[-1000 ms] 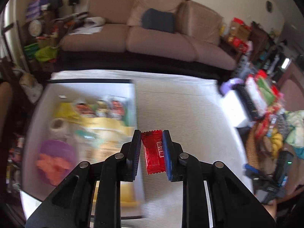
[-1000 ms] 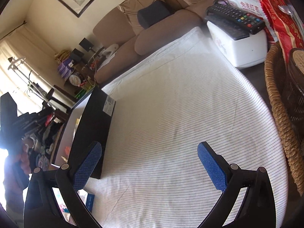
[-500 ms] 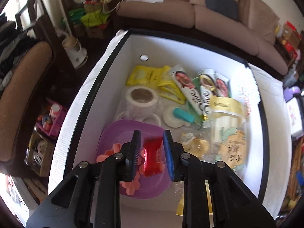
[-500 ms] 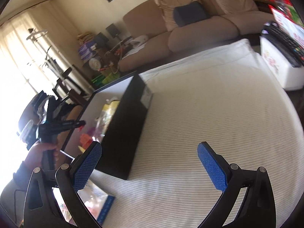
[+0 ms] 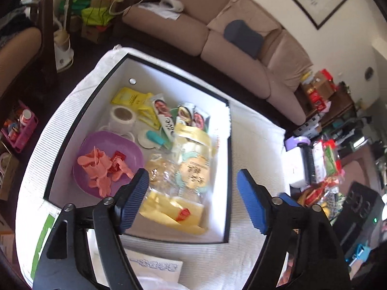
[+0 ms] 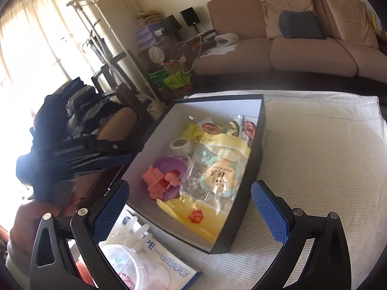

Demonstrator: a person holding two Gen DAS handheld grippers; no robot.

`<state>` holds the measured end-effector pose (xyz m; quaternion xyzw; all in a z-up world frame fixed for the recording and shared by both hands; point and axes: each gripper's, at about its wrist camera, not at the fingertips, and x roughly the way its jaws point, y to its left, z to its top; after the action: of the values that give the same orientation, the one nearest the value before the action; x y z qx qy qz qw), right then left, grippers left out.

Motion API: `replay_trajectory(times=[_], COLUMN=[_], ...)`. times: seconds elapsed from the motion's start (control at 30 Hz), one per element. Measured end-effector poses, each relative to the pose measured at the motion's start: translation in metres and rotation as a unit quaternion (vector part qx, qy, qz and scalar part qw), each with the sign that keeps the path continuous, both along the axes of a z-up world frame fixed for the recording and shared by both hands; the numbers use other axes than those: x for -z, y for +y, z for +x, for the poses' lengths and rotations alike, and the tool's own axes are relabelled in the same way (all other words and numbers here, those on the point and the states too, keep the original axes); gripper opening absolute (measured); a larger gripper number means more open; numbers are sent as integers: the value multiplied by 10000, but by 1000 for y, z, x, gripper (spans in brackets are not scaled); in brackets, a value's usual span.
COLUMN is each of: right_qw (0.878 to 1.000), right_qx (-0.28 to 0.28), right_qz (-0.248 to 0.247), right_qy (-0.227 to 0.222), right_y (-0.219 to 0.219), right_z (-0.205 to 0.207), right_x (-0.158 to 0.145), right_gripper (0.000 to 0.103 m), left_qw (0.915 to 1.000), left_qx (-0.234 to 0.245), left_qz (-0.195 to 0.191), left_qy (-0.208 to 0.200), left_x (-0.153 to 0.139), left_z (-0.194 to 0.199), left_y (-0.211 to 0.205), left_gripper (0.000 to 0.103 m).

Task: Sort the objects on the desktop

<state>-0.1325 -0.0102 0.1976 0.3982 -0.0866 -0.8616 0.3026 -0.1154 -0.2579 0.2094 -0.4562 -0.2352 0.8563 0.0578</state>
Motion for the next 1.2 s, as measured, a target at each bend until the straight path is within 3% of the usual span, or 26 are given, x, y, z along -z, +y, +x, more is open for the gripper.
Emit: replay_trajectory(times=[0.13, 0.3, 0.43, 0.53, 0.83, 1.2], right_qw=[10000, 9977, 9940, 9914, 9791, 9671], right_qx=[54, 352, 720, 1012, 1724, 2076], right_qz=[53, 539, 762, 802, 1074, 1466], right_qy=[-3, 233, 305, 202, 60, -98], right_y=[7, 39, 77, 110, 197, 236], right_z=[12, 32, 47, 52, 66, 57], right_x=[0, 0, 2, 9, 40, 90], right_gripper=[103, 103, 103, 103, 103, 103], left_qw=[9977, 9936, 9938, 9918, 9832, 9724], left_qx=[-158, -38, 104, 266, 813, 1037], left_qz=[-449, -997, -951, -1109, -1584, -2081], left_qy=[481, 531, 561, 579, 397, 172], left_x=[-19, -18, -14, -7, 39, 114], left_z=[31, 51, 61, 63, 63, 51], left_y=[30, 74, 100, 126, 211, 277], left_gripper=[79, 82, 100, 102, 103, 103])
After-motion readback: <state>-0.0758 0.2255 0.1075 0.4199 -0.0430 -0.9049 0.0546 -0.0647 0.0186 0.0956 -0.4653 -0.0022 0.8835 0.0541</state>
